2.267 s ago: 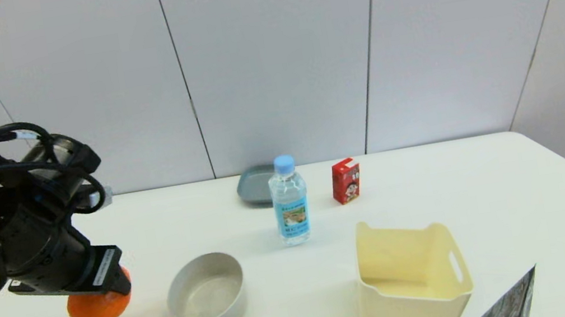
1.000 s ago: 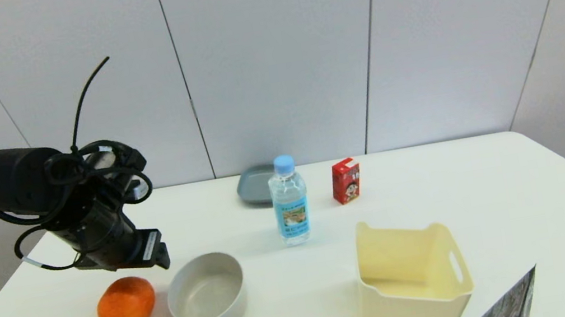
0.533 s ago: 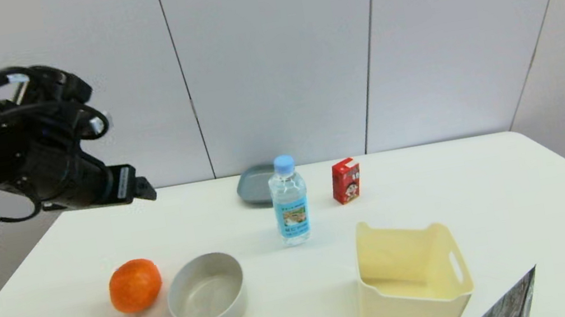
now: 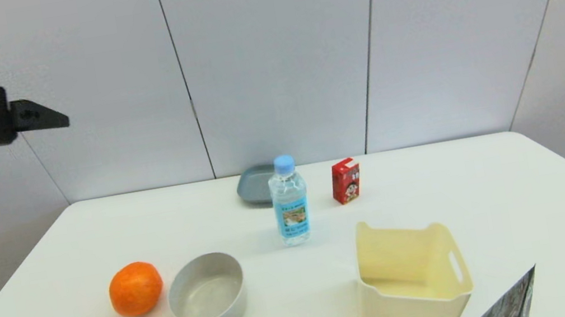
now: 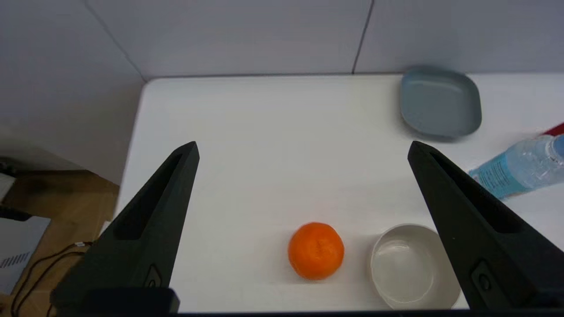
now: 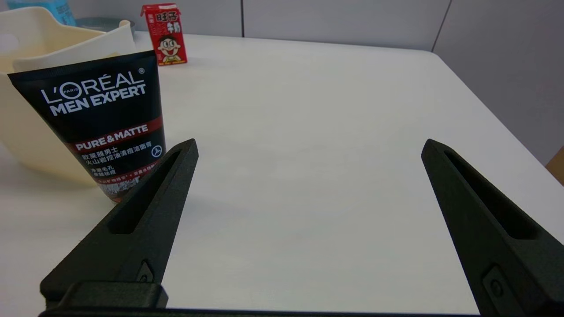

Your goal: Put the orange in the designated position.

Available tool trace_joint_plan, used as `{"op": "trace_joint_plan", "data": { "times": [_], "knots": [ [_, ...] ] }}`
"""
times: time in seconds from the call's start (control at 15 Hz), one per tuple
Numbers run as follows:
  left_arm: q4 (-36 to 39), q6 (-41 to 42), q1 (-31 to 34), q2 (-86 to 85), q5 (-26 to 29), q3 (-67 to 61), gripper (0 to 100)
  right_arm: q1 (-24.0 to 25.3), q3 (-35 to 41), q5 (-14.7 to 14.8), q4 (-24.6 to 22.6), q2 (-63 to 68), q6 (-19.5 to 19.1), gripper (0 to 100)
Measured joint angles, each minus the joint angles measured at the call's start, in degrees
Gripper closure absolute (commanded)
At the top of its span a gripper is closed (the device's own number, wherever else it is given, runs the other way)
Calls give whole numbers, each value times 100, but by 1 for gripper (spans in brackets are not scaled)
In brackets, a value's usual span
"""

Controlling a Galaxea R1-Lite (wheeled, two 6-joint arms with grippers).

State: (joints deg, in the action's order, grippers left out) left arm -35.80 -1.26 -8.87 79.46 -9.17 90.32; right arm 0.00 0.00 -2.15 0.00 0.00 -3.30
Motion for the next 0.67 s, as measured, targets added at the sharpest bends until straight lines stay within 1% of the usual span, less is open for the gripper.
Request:
{"op": "trace_joint_plan", "data": {
  "times": [0.2, 0.33, 0.67],
  "knots": [
    [45, 49, 301, -809, -4, -313, 0, 0, 0, 0, 0, 0, 0, 0],
    [251, 51, 472, -1362, -4, -614, 0, 0, 0, 0, 0, 0, 2, 0],
    [1541, 66, 719, -2739, 7, -1653, 0, 0, 0, -2, 0, 0, 2, 0]
  ]
}}
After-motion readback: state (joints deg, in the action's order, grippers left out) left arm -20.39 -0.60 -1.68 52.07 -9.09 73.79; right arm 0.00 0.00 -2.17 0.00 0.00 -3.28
